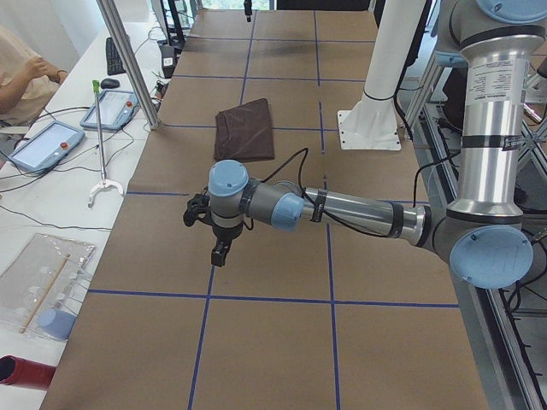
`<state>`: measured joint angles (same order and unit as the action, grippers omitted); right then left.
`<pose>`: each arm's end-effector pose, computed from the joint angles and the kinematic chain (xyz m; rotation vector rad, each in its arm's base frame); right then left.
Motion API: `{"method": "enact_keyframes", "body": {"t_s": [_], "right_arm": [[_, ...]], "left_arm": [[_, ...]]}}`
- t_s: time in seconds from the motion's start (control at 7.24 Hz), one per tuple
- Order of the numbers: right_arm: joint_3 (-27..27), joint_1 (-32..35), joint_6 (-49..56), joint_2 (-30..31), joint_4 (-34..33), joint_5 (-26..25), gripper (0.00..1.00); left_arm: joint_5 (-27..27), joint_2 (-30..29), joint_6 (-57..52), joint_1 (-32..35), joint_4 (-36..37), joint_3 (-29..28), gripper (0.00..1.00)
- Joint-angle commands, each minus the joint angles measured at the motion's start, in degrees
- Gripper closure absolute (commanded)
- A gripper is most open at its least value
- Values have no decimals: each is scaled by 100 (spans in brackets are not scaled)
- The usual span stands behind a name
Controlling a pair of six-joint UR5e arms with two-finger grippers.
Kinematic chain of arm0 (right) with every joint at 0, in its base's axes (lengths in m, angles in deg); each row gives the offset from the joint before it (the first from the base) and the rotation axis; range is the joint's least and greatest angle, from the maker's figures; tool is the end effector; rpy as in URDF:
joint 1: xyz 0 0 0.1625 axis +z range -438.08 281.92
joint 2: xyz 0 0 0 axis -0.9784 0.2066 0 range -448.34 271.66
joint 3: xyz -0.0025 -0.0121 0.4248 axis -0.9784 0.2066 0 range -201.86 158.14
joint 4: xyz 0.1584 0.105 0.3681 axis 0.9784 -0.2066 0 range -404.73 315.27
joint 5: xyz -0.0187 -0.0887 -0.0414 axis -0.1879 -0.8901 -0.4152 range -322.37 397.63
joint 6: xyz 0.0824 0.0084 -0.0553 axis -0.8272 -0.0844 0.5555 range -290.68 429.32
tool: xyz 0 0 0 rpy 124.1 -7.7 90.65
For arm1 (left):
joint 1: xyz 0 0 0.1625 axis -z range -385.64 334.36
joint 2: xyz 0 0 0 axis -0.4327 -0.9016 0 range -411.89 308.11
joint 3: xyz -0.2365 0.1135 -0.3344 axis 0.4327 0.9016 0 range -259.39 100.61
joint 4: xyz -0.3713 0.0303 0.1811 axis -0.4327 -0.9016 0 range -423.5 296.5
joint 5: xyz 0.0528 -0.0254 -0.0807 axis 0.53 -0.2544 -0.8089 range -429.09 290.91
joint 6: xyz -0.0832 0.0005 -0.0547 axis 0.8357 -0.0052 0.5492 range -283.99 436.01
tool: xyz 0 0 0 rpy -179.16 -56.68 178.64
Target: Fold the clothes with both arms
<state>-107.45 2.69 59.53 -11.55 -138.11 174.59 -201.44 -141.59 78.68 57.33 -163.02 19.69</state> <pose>-0.0350 -0.5925 0.5745 -0.0470 -0.8223 -0.0295 -0.0042 -0.5075 0.5661 0.2417 0.7565 0.1900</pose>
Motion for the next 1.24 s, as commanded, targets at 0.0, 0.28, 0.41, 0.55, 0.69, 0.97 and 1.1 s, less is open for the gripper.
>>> {"method": "enact_keyframes", "body": {"t_s": [0.0,0.28,0.41,0.55,0.69,0.97,1.1], "right_arm": [[-124,0,21,143,13,-29,0],[-639,0,-14,475,13,-29,0],[-730,-8,-23,478,13,-3,0],[-687,0,38,478,13,-37,0],[-661,-8,39,478,13,-55,0],[-687,-8,12,486,5,-11,0],[-722,-17,-31,460,13,-28,0]], "left_arm": [[-62,-57,-12,0,28,58,0],[-71,-48,-12,0,28,111,0],[-80,-48,-12,0,11,120,0],[-80,-39,-20,0,2,155,0],[-71,4,-20,9,19,156,0],[-63,22,-12,0,46,182,0],[-63,31,-12,0,46,182,0]]}}
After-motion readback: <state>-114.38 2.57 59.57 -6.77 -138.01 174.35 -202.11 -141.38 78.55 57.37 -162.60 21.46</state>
